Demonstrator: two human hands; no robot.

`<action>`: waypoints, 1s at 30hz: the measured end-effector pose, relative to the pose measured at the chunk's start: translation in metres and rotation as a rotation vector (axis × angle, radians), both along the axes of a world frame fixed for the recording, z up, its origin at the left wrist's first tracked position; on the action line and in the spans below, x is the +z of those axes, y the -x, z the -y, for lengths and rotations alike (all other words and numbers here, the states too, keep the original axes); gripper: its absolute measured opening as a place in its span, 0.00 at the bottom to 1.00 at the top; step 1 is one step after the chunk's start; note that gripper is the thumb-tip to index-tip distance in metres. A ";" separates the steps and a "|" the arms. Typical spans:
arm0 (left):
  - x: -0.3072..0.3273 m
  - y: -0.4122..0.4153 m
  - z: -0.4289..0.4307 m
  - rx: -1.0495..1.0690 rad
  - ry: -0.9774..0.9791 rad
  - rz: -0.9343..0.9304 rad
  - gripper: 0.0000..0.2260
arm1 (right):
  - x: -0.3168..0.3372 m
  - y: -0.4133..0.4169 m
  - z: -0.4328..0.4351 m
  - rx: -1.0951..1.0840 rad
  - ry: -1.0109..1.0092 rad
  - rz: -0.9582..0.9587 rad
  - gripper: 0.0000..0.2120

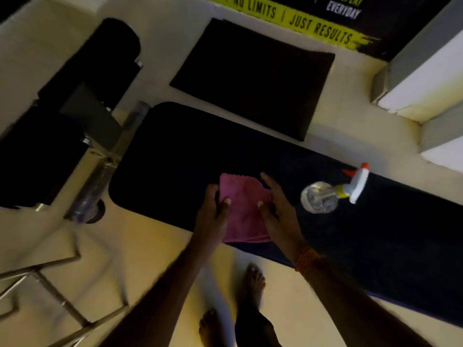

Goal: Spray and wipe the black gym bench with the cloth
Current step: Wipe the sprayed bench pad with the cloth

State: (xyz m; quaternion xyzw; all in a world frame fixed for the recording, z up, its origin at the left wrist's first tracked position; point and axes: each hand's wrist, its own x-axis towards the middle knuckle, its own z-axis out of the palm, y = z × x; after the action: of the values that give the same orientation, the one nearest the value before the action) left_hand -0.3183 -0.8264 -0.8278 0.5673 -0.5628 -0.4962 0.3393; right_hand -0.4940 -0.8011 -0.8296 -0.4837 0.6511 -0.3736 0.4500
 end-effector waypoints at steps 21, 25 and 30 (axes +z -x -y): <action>-0.043 -0.104 0.225 0.200 -0.006 0.404 0.25 | -0.052 -0.121 0.248 0.373 -0.016 -0.090 0.36; -0.064 -0.142 0.251 0.146 0.059 0.588 0.29 | -0.078 -0.138 0.284 0.314 -0.119 -0.599 0.32; -0.097 -0.194 0.229 -0.305 -0.048 0.785 0.63 | -0.097 -0.174 0.297 0.333 0.161 -0.757 0.39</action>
State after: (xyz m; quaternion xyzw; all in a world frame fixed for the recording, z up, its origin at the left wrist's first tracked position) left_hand -0.1247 -1.0557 -0.9244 0.6313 -0.7152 -0.2998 0.0085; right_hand -0.3199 -1.0980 -0.9270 -0.7191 0.6521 -0.1412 0.1942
